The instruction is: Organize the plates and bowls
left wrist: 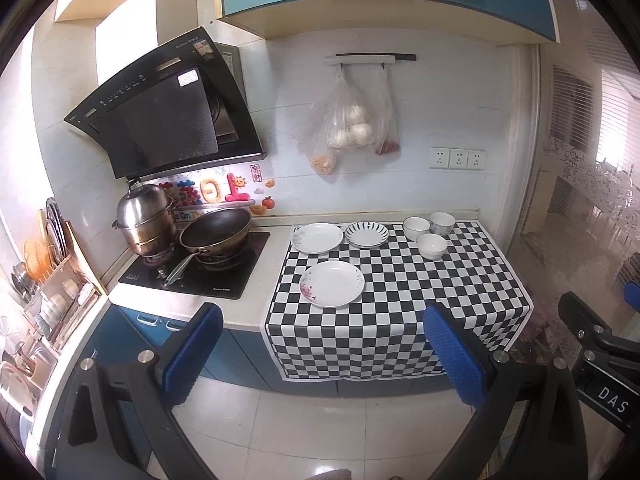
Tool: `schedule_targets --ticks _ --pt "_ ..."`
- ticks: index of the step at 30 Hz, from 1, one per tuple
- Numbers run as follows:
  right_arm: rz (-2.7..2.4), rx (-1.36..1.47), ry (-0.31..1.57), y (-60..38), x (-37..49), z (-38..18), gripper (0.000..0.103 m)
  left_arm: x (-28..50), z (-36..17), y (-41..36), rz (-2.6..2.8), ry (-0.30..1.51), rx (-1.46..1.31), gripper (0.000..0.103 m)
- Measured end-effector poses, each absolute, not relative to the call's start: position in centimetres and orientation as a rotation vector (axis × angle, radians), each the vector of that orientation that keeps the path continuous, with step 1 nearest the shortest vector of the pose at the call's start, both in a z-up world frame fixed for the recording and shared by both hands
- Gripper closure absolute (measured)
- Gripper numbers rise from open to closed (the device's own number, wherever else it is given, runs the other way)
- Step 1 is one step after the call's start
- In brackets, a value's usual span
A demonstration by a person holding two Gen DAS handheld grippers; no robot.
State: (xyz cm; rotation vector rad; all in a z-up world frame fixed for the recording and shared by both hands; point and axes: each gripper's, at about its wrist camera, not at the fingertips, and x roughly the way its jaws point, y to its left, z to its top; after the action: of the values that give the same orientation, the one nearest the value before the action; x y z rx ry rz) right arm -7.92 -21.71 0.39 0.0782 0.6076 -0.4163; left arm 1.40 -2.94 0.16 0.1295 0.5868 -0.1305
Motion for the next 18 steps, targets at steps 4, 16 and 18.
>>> schedule_targets --ticks 4,16,18 --pt "-0.421 0.078 0.61 -21.72 -7.63 0.29 0.0 1.47 0.08 -2.9 -0.135 0.583 0.132 0.0" --pt "-0.418 0.079 0.612 -21.47 -7.32 -0.03 0.0 1.8 -0.09 -2.99 -0.127 0.586 0.136 0.0" --pt "-0.415 0.079 0.612 -21.42 -7.25 -0.09 0.0 1.81 -0.17 -2.83 -0.127 0.588 0.136 0.0"
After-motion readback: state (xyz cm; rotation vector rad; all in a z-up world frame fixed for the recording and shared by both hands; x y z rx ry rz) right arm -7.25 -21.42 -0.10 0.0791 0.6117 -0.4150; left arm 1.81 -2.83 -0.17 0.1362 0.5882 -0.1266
